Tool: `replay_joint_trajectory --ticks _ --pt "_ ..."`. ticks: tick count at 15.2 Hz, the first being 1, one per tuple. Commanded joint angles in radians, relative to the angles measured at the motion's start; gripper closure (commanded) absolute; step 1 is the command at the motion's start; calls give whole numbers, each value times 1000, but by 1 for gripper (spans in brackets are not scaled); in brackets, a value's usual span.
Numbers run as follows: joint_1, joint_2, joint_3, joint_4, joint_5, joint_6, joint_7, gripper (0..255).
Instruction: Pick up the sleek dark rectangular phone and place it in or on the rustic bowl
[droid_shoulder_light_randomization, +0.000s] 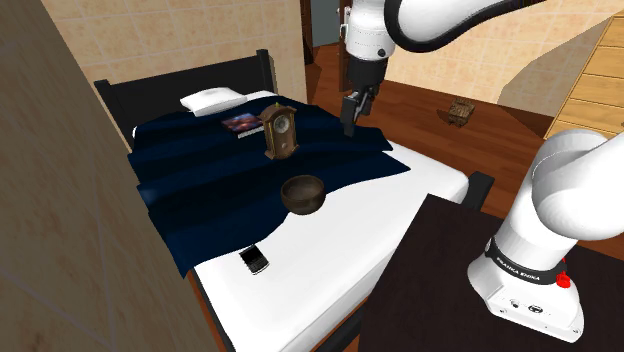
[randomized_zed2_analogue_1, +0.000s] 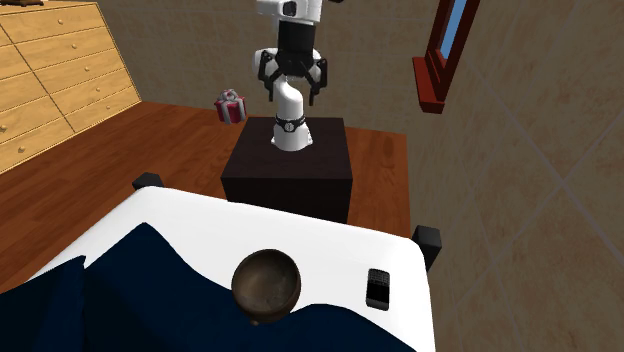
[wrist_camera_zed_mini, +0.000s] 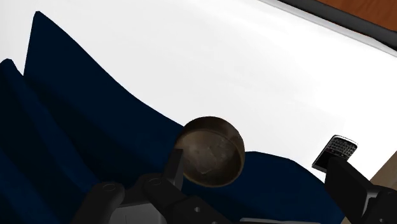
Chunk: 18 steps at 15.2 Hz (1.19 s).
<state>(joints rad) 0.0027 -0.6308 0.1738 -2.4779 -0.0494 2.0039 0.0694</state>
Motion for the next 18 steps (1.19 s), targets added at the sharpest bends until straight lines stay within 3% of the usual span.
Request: replay_joint_trajectory --ticks 1,11,18 --pt "1 51 25 -21 7 74 40 0" --pt "-20 364 155 -31 -34 397 257 0" --pt "-46 648 224 60 -214 568 494 0"
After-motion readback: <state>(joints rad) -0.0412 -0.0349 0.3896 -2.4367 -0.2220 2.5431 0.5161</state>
